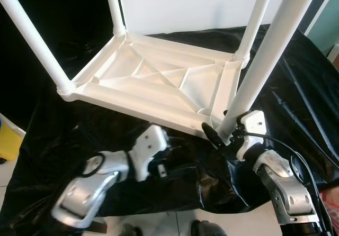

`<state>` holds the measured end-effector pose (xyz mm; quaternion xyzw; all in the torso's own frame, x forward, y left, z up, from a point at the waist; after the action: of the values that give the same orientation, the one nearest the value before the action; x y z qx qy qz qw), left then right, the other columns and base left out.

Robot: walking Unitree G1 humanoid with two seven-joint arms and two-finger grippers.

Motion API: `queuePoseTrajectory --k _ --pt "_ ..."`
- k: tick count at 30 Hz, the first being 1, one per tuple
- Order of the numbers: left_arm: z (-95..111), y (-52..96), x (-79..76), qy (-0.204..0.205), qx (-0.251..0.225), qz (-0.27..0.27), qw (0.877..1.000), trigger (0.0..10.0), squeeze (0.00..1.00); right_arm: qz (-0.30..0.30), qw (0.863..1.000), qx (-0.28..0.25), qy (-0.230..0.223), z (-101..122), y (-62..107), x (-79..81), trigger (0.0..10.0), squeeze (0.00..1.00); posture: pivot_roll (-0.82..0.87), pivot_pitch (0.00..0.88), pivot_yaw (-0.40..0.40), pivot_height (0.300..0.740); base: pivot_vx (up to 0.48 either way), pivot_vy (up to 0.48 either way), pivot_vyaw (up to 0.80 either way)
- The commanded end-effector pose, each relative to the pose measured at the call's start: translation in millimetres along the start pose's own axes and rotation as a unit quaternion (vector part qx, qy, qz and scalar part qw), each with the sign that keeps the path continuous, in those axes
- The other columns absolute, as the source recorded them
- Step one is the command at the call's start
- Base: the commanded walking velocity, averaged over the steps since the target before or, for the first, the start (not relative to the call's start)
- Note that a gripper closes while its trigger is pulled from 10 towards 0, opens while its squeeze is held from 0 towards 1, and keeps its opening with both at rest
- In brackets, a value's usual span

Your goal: Building children table

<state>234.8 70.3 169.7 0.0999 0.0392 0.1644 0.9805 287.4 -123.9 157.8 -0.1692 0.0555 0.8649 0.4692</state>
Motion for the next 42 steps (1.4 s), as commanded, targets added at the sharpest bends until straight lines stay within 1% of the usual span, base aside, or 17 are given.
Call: queuePoseTrajectory --k 1,2,4,5,8,10,12,15,16,18,19,21,24,29,31,34,42 --pt "-1 2.6 -16.5 -0.001 0.019 -0.070 0.997 10.0 0.00 0.058 0.998 -0.026 -0.024 10 -11.9 28.0 10.0 0.00 -0.12 0.134 0.018 0.740 0.000 0.000 0.00" --pt "-1 2.6 -16.5 -0.001 0.019 -0.070 0.997 10.0 0.00 0.058 0.998 -0.026 -0.024 10 -11.9 28.0 10.0 0.00 -0.12 0.134 0.018 0.740 0.000 0.000 0.00" --pt "-5 6.0 -23.5 0.004 0.030 -0.078 0.997 10.0 0.00 0.073 0.996 -0.038 -0.040 15 -19.2 40.6 10.0 0.00 -0.11 0.137 0.013 0.740 0.000 0.000 0.00" --pt "-5 6.0 -23.5 0.004 0.030 -0.078 0.997 10.0 0.00 0.073 0.996 -0.038 -0.040 15 -19.2 40.6 10.0 0.00 -0.11 0.137 0.013 0.740 0.000 0.000 0.00" --pt "-10 11.3 -34.3 0.013 0.045 -0.090 0.995 10.0 0.00 0.089 0.993 -0.049 -0.053 19 -27.6 53.8 10.0 0.00 -0.10 0.137 0.009 0.740 0.000 0.000 0.00" --pt "-12 13.7 -36.9 0.017 0.051 -0.089 0.995 10.0 0.00 0.093 0.993 -0.052 -0.053 21 -29.0 55.9 10.0 0.00 -0.10 0.139 0.006 0.740 0.000 0.000 0.00" --pt "-12 14.5 -36.8 0.017 0.052 -0.087 0.995 10.0 0.00 0.091 0.993 -0.052 -0.052 22 -28.3 53.7 10.0 0.00 -0.10 0.139 0.005 0.740 0.000 0.000 0.00" --pt "-11 15.3 -37.2 0.018 0.054 -0.083 0.995 10.0 0.00 0.072 0.996 -0.042 -0.034 18 -19.3 33.1 10.0 0.00 -0.10 0.142 0.001 0.740 0.000 0.000 0.00" --pt "-11 15.3 -37.2 0.018 0.054 -0.083 0.995 10.0 0.00 0.072 0.996 -0.042 -0.034 18 -19.3 33.1 10.0 0.00 -0.10 0.142 0.001 0.740 0.000 0.000 0.00" --pt "-11 14.5 -37.2 0.019 0.054 -0.084 0.995 10.0 0.00 0.062 0.997 -0.038 -0.028 17 -11.5 18.7 10.0 0.00 -0.10 0.143 0.001 0.740 0.000 0.000 0.00" --pt "-11 14.5 -37.2 0.019 0.054 -0.084 0.995 10.0 0.00 0.062 0.997 -0.038 -0.028 17 -11.5 18.7 10.0 0.00 -0.10 0.143 0.001 0.740 0.000 0.000 0.00" --pt "-11 12.3 -37.2 0.018 0.054 -0.085 0.995 10.0 0.00 0.054 0.997 -0.039 -0.030 21 1.5 0.0 10.0 0.00 -0.11 0.145 0.003 0.740 0.000 0.000 0.00" --pt "-11 9.4 -36.6 0.018 0.055 -0.088 0.994 10.0 0.00 0.056 0.997 -0.039 -0.029 24 14.0 -12.5 10.0 0.00 -0.13 0.147 0.008 0.740 0.000 0.000 0.00" --pt "-13 6.3 -35.0 0.018 0.056 -0.092 0.994 10.0 0.00 0.077 0.997 -0.020 -0.020 23 29.7 -19.8 10.0 0.00 -0.14 0.148 0.015 0.740 0.000 0.000 0.00" --pt "-13 4.1 -33.5 0.016 0.057 -0.096 0.994 10.0 0.00 0.122 0.992 0.003 -0.018 21 46.4 -19.4 10.0 0.00 -0.16 0.151 0.032 0.740 0.000 0.000 0.00" --pt "-13 3.5 -32.2 0.013 0.059 -0.099 0.993 10.0 0.00 0.152 0.988 0.018 -0.012 18 54.2 -16.2 10.0 0.00 -0.16 0.152 0.039 0.740 0.000 0.000 0.00" --pt "-10 3.2 -30.7 0.008 0.061 -0.101 0.993 10.0 0.00 0.177 0.983 0.049 -0.006 13 67.4 -15.2 10.0 0.00 -0.16 0.151 0.042 0.740 0.000 0.000 0.00"
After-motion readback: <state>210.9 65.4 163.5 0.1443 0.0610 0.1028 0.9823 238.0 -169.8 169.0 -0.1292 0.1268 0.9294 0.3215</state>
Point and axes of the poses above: a point about 5 cm out from each wrist's last joint towards the gripper, its own y axis pointing back from the gripper into the wrist, its own z axis along the axis of the wrist's last joint, x = y × z, the point moved 3 cm from there along -y, pointing out of the wrist towards the gripper, and after that the axes turned 14 degrees about y, right-handed, at the moved point
